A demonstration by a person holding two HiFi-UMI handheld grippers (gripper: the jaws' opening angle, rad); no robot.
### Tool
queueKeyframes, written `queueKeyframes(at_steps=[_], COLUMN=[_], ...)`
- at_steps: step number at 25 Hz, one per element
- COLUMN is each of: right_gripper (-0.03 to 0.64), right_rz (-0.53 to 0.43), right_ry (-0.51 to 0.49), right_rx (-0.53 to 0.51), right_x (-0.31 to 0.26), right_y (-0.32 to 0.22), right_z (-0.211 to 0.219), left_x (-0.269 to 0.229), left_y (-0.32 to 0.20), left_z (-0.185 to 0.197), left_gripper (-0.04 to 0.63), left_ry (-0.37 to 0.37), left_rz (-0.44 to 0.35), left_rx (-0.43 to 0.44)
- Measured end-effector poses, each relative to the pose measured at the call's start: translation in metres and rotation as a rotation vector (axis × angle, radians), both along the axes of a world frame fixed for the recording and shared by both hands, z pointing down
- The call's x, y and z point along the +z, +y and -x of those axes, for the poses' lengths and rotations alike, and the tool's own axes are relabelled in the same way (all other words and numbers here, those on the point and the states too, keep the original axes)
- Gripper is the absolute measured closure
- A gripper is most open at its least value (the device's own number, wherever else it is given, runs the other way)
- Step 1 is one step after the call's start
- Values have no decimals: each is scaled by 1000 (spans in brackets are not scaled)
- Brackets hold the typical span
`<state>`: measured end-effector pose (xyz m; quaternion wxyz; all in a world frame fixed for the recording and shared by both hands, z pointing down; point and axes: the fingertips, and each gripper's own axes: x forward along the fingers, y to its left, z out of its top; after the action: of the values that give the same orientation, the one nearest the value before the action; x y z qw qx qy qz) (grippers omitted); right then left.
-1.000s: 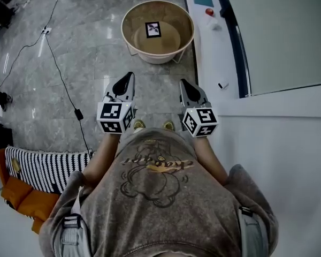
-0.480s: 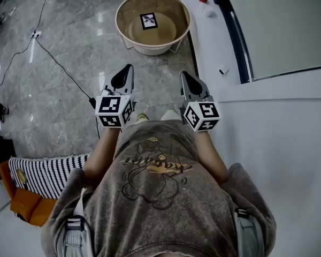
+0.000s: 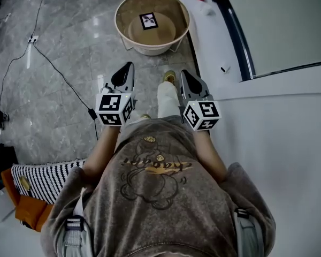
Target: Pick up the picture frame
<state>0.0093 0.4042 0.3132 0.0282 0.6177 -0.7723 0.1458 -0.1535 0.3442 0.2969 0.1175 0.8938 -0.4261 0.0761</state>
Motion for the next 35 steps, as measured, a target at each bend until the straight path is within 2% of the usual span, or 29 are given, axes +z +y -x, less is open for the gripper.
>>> queueKeyframes(at_steps=[10, 23, 35], right_gripper=[597, 597, 597], right_rz=[-16, 15, 32], right_ry=[-2, -20, -18], right_rx=[-5, -16, -48], right_x=[4, 19, 26], right_y=[-34, -83, -153], right_z=[9, -8, -25], left_x=[5, 14, 23], left_y=[-27, -75, -141], left_z=[4, -14, -34], left_gripper=[577, 577, 577], left_ry=[-3, -7, -10], left_rz=[-11, 7, 30], left_rx=[7, -5, -24])
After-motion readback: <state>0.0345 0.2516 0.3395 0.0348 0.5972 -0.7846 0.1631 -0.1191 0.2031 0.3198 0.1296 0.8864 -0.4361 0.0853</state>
